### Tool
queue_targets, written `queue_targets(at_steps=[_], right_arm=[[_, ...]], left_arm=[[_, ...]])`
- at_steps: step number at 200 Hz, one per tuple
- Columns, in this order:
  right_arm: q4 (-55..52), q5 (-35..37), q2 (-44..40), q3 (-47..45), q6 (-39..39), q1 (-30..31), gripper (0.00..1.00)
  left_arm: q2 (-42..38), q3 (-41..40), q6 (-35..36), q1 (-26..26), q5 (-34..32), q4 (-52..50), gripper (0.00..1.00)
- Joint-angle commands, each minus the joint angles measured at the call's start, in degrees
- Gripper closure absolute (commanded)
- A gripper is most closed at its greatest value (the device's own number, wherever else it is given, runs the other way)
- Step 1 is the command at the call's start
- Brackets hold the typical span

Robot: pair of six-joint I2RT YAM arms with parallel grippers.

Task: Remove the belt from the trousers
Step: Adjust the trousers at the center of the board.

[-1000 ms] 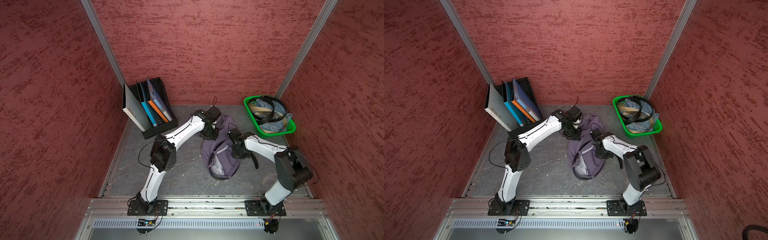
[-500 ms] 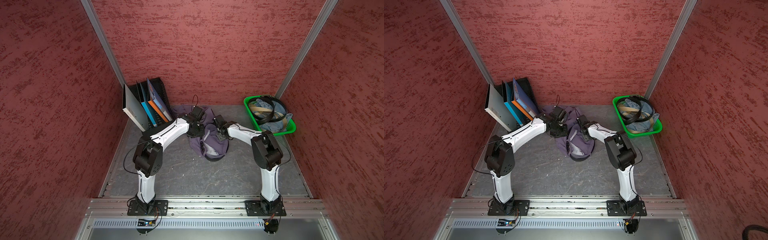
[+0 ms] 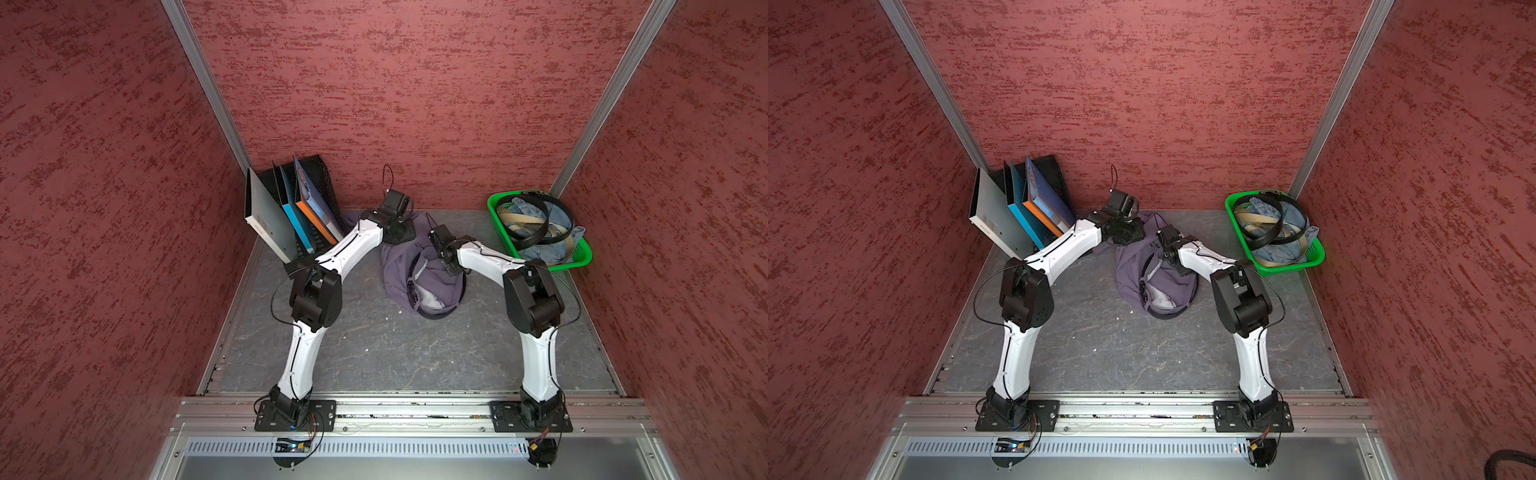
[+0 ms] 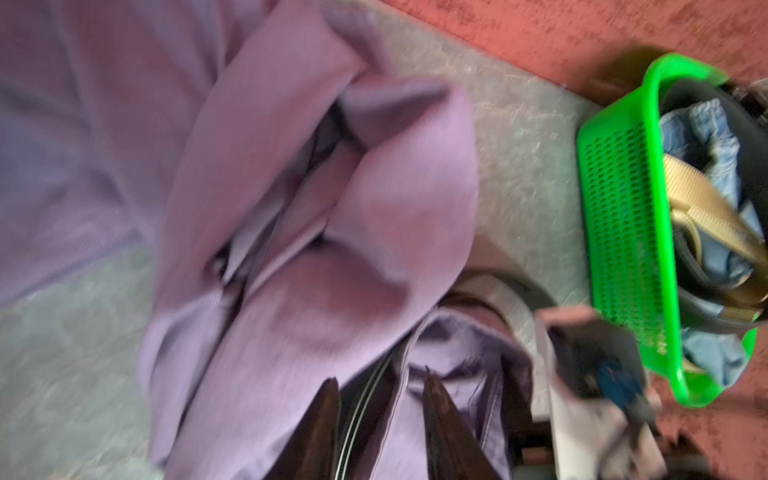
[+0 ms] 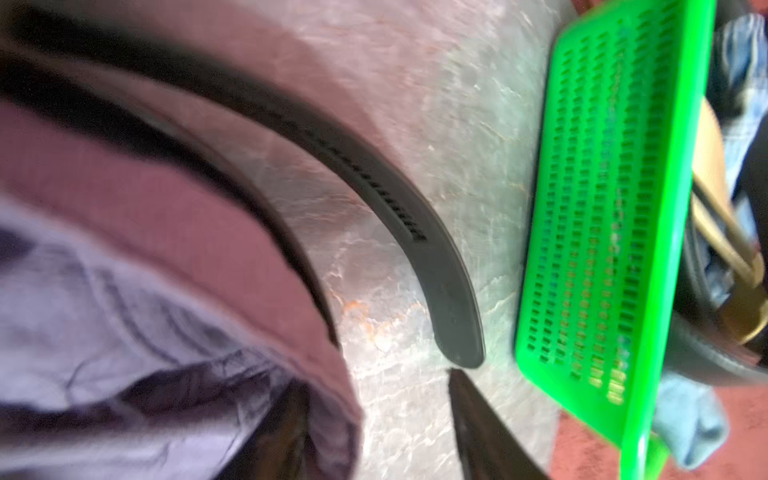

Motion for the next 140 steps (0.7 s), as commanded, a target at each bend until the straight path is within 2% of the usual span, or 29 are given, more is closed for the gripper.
queue_targets(at_steps=[1, 22, 55, 80, 98, 140], right_arm=[[-0.45, -13.51, -12.98, -2.84, 6.65, 0.48, 0.42], [3.39, -30.93, -21.72, -9.19, 11.28, 0.59, 0.38], [5.62, -45.98, -25.46, -13.85, 17.15, 3.11, 0.37], [5.56, -48.82, -24.18, -14.10, 18.45, 6.61, 0.36], [4.99, -48.02, -21.41, -13.52, 18.42, 8.58, 0.35], [5.99, -47.83, -14.34, -12.92, 17.91, 10.55, 0.35]], left_arm=[[6.67, 5.31, -0.68, 0.10, 1.35, -1.57, 0.64], [9.91, 5.41, -1.89, 0.32, 3.15, -0.94, 0.65], [11.10, -0.95, -3.92, 0.93, 3.37, 1.22, 0.66], [9.47, -6.72, -4.14, 1.18, -0.27, 1.20, 0.67], [7.09, -10.68, -4.63, 1.60, -4.03, 0.74, 0.69], [2.08, -19.12, -6.40, 3.02, -5.44, 3.17, 0.70]])
